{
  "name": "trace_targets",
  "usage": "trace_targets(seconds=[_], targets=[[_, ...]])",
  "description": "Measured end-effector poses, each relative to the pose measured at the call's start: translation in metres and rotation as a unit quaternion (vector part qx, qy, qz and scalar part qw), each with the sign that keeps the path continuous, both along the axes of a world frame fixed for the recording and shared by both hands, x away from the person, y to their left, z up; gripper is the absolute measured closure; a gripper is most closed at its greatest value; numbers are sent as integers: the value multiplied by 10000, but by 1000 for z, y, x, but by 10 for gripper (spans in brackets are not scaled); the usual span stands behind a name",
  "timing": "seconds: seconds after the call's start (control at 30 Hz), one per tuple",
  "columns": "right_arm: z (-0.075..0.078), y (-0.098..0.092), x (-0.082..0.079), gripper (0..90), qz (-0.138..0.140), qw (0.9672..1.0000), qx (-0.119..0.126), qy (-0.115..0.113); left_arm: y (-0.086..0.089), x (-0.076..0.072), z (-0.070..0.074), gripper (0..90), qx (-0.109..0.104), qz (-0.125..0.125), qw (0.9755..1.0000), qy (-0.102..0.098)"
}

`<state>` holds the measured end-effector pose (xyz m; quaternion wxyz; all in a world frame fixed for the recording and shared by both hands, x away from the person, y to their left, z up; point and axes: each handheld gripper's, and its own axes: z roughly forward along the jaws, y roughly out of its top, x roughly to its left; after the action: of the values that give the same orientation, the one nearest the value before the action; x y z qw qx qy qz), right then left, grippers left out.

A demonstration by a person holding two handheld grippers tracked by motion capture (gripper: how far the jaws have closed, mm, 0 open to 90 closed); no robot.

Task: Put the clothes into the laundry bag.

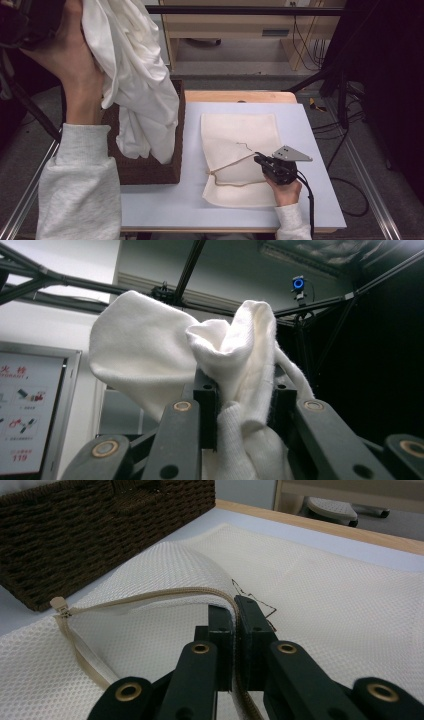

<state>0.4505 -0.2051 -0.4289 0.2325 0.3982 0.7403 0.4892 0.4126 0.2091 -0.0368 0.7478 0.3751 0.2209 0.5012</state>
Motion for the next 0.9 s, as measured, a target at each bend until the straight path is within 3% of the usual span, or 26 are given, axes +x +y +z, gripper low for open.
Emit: trace_targets(seconds=[0.3, 0.53, 0.67, 0.9], targets=[[0, 0, 1, 864, -3, 10000, 7, -4, -14, -13, 30, 728, -109, -262, 9994, -174], [0, -1, 1, 866, -6, 10000, 31, -23, -25, -25, 41, 728, -154, -436, 9983, -367], [0, -2, 1, 867, -4, 10000, 20, -24, -30, -28, 42, 728, -127, -631, 9974, -336], [0, -3, 4, 867, -64, 10000, 25, -10, -49, -35, 20, 727, 107, -1033, 9943, -223]])
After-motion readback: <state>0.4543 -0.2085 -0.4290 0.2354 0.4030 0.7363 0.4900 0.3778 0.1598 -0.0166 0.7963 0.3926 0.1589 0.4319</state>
